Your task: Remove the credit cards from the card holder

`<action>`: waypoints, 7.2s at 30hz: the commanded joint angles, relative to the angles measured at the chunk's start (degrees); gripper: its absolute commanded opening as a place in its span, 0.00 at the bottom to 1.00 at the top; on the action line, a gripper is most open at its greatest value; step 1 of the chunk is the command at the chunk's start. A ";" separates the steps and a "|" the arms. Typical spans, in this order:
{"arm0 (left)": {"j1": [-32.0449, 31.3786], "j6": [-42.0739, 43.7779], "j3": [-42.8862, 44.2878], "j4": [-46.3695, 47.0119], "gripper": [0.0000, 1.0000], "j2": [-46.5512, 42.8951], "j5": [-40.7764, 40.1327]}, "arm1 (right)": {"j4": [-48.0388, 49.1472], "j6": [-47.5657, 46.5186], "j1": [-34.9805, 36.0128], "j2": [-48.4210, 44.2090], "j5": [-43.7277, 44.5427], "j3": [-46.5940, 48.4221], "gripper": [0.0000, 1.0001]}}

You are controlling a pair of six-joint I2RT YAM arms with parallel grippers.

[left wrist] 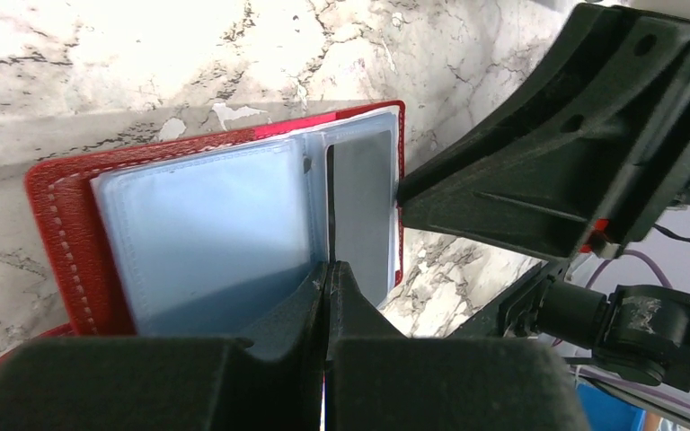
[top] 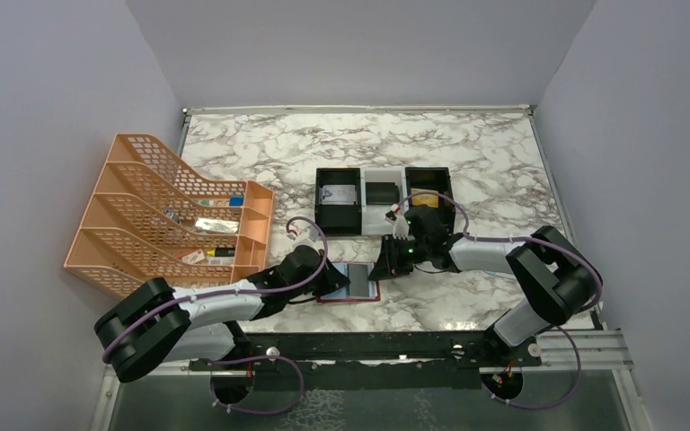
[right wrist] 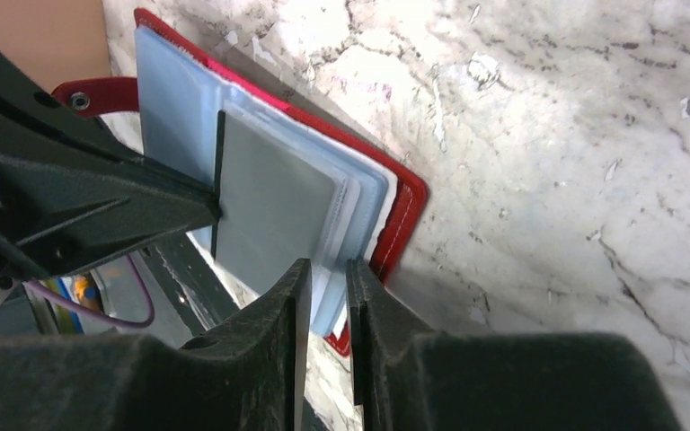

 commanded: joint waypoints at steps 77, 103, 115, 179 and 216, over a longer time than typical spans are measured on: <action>-2.42 -3.61 0.75 6.19 0.05 12.91 -2.77 | -22.14 2.83 17.14 0.03 38.23 8.92 0.17; -2.44 -1.47 2.66 -7.13 0.23 6.95 -7.01 | -20.43 2.18 17.14 0.58 35.14 9.39 0.22; -2.47 0.13 4.32 -8.79 0.16 9.57 -6.79 | -18.91 1.53 17.14 -0.73 32.90 9.26 0.27; -0.25 2.70 0.20 -11.21 0.42 4.24 -6.67 | -11.44 9.17 17.12 0.67 25.23 6.13 0.35; 8.22 0.56 -8.77 17.19 0.23 5.46 14.33 | -1.34 13.10 12.22 3.48 17.37 -1.44 0.33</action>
